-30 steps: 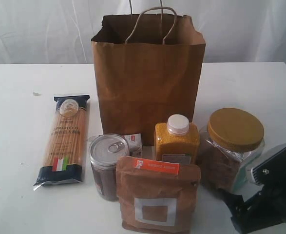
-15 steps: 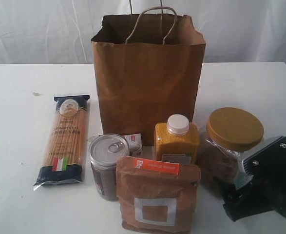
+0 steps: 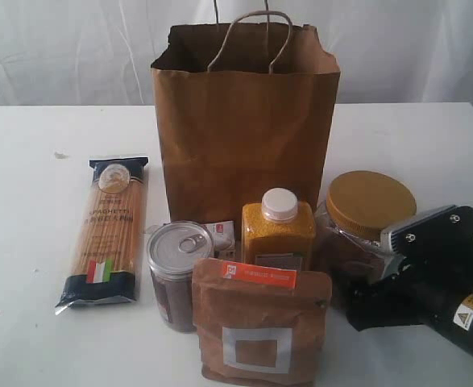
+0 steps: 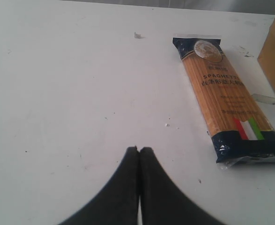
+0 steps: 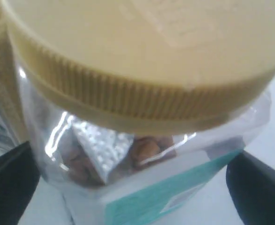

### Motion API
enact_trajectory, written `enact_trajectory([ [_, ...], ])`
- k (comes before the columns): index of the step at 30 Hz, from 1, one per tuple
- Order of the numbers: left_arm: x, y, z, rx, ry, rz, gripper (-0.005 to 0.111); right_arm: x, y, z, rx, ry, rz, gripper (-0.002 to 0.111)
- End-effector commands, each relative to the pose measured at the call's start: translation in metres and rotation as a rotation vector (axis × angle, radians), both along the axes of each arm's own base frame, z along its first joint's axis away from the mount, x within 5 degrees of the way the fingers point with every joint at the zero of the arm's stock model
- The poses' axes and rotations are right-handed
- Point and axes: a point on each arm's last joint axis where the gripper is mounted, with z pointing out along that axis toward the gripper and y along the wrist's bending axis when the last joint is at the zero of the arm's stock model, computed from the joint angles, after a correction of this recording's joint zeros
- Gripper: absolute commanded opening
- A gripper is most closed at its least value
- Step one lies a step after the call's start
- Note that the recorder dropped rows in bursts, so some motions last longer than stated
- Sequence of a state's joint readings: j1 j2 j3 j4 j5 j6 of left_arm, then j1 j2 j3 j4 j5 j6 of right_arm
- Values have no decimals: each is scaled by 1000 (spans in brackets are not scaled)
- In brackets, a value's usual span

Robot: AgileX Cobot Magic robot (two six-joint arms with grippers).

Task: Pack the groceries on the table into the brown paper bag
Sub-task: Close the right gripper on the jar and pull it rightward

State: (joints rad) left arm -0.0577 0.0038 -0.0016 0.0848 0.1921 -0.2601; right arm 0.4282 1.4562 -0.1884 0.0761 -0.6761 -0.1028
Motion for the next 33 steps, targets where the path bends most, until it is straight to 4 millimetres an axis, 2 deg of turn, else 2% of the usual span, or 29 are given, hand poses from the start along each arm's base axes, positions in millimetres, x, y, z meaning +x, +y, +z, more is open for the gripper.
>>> enact_trajectory([
  [1, 0, 0, 0, 0, -7, -6, 0, 0, 1, 0, 128, 49, -68, 105],
  [14, 0, 0, 0, 0, -7, -6, 0, -3, 2, -4, 137, 103, -63, 105],
  [22, 0, 0, 0, 0, -7, -6, 0, 5, -12, -2, -156, -34, 53, 105],
  [30, 0, 0, 0, 0, -7, -6, 0, 20, -7, 0, -277, -79, 229, 105],
  [33, 0, 0, 0, 0, -7, -6, 0, 26, -4, -6, -259, -34, 253, 105],
])
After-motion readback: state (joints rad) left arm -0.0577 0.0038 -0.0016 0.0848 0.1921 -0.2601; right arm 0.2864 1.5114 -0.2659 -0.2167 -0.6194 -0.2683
